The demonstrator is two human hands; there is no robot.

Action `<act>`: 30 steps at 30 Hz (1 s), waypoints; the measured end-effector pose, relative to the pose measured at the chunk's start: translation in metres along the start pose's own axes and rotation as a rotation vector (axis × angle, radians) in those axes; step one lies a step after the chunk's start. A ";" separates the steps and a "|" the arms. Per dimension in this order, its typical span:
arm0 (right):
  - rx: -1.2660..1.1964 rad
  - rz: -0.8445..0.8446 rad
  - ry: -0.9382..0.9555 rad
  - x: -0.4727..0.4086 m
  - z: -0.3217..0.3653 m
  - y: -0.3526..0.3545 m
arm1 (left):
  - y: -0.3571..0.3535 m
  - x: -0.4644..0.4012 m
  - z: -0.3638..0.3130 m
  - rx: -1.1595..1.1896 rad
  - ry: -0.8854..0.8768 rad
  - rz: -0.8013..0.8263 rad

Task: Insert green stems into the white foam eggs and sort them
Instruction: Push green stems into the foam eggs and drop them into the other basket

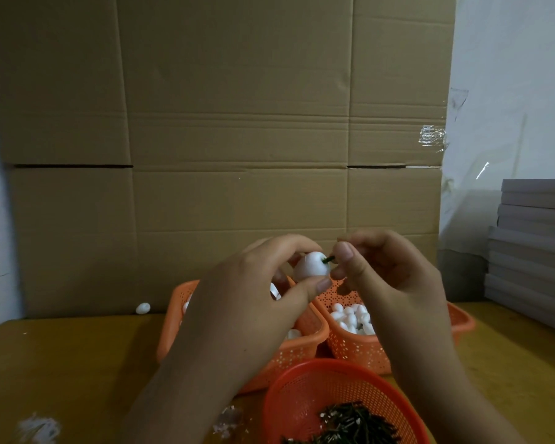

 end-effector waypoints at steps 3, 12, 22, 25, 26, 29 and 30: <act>-0.015 0.045 -0.049 0.000 -0.005 -0.003 | 0.001 -0.001 0.000 -0.011 -0.009 -0.015; 0.025 0.104 0.025 0.002 -0.003 -0.007 | 0.000 -0.003 0.002 -0.078 -0.075 -0.052; 0.067 0.143 0.048 0.001 -0.003 -0.010 | -0.002 -0.002 -0.006 -0.170 -0.130 -0.038; 0.073 0.152 0.035 0.001 -0.003 -0.010 | -0.001 -0.002 -0.008 -0.209 -0.147 -0.033; 0.074 0.152 0.035 0.001 -0.003 -0.009 | -0.001 -0.002 -0.009 -0.219 -0.153 -0.031; 0.089 0.163 0.041 0.003 -0.003 -0.010 | 0.001 -0.002 -0.011 -0.244 -0.174 -0.033; 0.083 0.164 0.037 0.004 -0.002 -0.011 | 0.001 -0.002 -0.011 -0.245 -0.176 -0.035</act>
Point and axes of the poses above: each hand's wrist, its own x-axis away from the middle knuckle, its own y-axis out of the back of the hand, z = x × y, the point moved 7 cm from there along -x, towards the middle knuckle, and after that the axes turned 15 degrees about -z, right-handed, at the moved point
